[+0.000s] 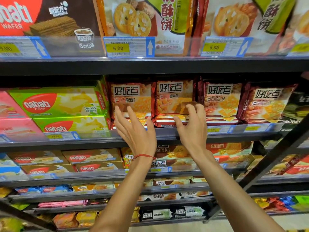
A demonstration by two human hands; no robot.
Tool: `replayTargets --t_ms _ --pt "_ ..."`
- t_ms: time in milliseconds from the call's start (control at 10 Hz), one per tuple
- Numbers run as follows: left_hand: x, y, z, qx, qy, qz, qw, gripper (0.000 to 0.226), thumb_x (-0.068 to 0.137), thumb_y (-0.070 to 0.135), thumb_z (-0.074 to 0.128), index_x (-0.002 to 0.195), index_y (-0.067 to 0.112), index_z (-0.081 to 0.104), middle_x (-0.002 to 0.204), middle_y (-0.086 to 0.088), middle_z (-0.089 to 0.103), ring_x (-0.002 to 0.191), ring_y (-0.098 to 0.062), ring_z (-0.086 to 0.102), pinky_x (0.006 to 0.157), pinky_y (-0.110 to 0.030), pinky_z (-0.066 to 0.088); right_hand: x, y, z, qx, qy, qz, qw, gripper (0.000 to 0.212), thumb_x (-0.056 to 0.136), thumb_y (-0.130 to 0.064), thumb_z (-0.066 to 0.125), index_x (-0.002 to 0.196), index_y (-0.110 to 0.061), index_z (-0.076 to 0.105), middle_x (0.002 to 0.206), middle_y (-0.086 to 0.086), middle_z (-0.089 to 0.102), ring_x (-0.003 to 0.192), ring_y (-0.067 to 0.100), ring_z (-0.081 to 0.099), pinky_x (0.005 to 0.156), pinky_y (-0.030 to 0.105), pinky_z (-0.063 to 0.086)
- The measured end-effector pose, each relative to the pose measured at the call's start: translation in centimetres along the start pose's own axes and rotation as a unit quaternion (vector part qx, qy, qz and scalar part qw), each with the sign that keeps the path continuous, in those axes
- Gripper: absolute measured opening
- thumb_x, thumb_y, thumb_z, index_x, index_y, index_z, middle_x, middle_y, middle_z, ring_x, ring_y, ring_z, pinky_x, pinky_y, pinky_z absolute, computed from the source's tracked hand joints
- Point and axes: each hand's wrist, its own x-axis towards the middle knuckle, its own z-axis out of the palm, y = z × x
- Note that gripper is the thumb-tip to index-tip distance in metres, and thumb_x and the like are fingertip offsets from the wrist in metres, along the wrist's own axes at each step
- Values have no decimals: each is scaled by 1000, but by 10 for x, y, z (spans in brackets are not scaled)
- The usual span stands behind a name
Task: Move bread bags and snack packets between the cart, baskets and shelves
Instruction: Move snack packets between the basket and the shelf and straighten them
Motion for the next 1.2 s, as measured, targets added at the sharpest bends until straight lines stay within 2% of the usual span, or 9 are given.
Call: replayTargets --t_ms 100,200,400,500,700,800,900,1000,1200 --pt "4 4 13 21 91 143 985 39 99 37 42 96 2 59 101 -23 59 107 -42 55 96 -59 42 1 13 -12 22 -33 -35 999 33 98 -31 71 128 -19 65 124 -5 58 116 15 56 82 29 47" --pt "1 14 17 97 114 310 939 27 104 33 43 112 20 65 112 3 66 108 -21 54 105 -44 36 8 24 -21 -6 -104 -74 992 32 103 -35 61 131 -21 67 123 -7 62 118 13 54 89 33 49" --pt "4 21 12 172 54 310 933 44 105 37 34 132 21 65 133 4 62 121 -18 50 110 -40 34 13 36 -31 -34 -179 -138 974 40 108 -41 49 137 -18 65 127 -7 55 119 12 48 85 37 53" --pt "-1 22 11 203 43 312 927 51 106 40 31 141 16 59 144 -8 56 132 -27 48 118 -44 30 10 37 -37 -48 -208 -135 968 50 105 -51 49 143 -20 61 136 -8 53 129 11 44 89 34 51" --pt "3 28 3 200 -22 287 937 61 102 48 27 151 19 50 149 -4 53 141 -22 42 128 -42 5 11 32 -37 -51 -226 -107 967 61 103 -55 51 154 -23 48 141 -7 49 134 13 41 97 33 44" --pt "2 30 2 172 -29 279 944 58 103 45 34 153 18 47 141 -2 53 138 -22 41 128 -42 3 12 30 -39 -48 -232 -92 967 63 102 -54 53 156 -22 45 140 -7 48 132 13 41 95 32 43" --pt "1 29 2 162 -32 281 945 55 105 41 42 154 17 45 128 -2 51 126 -21 39 123 -45 16 12 30 -41 -41 -233 -91 967 62 102 -50 55 156 -21 46 140 -7 48 131 14 41 98 33 45" --pt "5 27 0 153 -31 283 946 58 99 47 39 150 20 50 112 3 47 114 -17 40 112 -39 22 11 30 -44 -26 -226 -70 971 59 101 -44 57 155 -21 48 142 -7 50 130 13 41 96 29 39" --pt "10 23 -3 142 -27 296 944 52 101 44 53 148 22 53 101 8 41 102 -10 36 100 -35 22 8 31 -42 0 -201 -48 978 48 102 -36 60 148 -23 58 134 -8 57 117 7 40 94 25 33"
